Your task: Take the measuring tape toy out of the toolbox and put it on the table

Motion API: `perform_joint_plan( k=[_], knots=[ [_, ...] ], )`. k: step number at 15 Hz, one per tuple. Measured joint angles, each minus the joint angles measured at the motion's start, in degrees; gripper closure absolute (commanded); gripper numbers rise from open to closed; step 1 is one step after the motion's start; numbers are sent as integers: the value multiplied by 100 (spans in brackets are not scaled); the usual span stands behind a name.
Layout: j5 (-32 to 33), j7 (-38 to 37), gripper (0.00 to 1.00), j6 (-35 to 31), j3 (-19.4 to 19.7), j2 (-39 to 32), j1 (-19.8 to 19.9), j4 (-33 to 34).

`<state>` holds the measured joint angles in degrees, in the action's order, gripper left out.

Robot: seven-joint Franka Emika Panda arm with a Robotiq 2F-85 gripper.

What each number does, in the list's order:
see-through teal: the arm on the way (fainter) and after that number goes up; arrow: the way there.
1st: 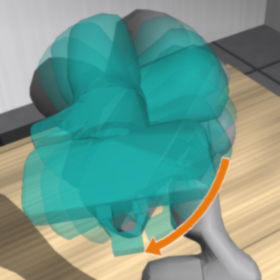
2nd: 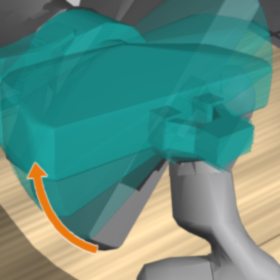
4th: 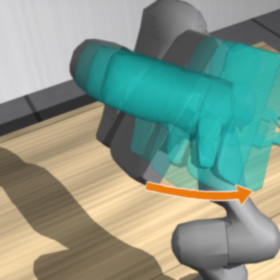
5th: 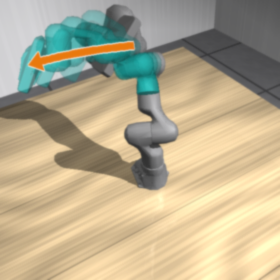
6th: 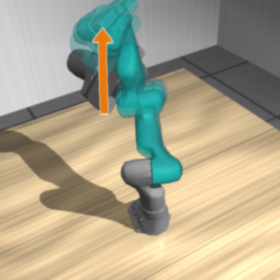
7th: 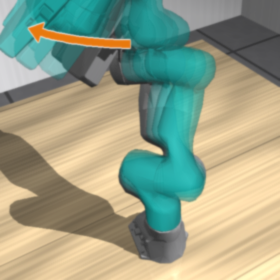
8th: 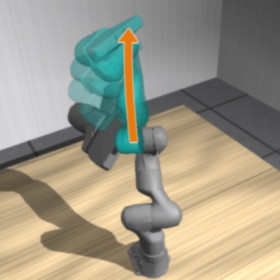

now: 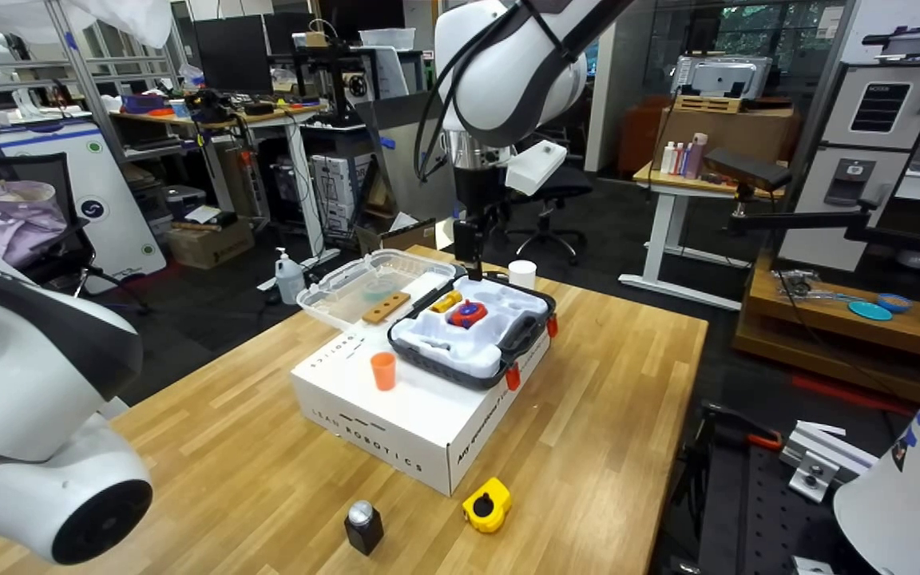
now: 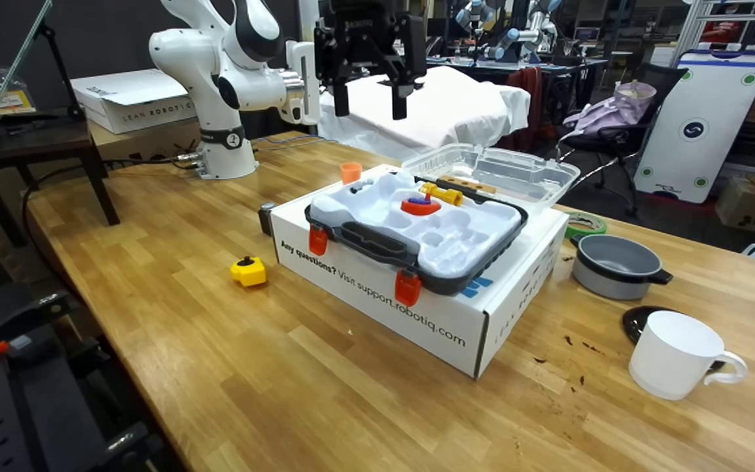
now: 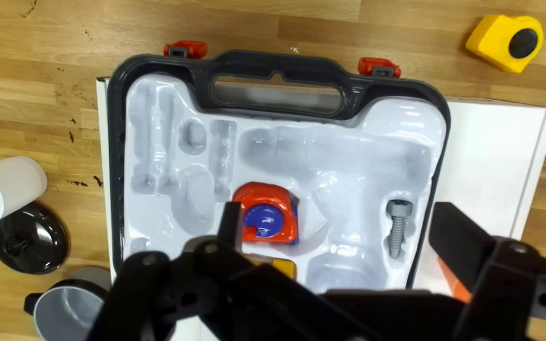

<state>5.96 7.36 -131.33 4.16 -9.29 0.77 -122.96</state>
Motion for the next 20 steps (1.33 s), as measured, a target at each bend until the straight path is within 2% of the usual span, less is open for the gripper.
perform_joint_plan(
  k=[5,14,20],
  knots=[
    [9,-27,0,-99,7,-202,37,124],
    [2,-81,0,-161,30,-1636,206,1253],
    [2,-159,0,-134,30,-1974,209,1557]
  ],
)
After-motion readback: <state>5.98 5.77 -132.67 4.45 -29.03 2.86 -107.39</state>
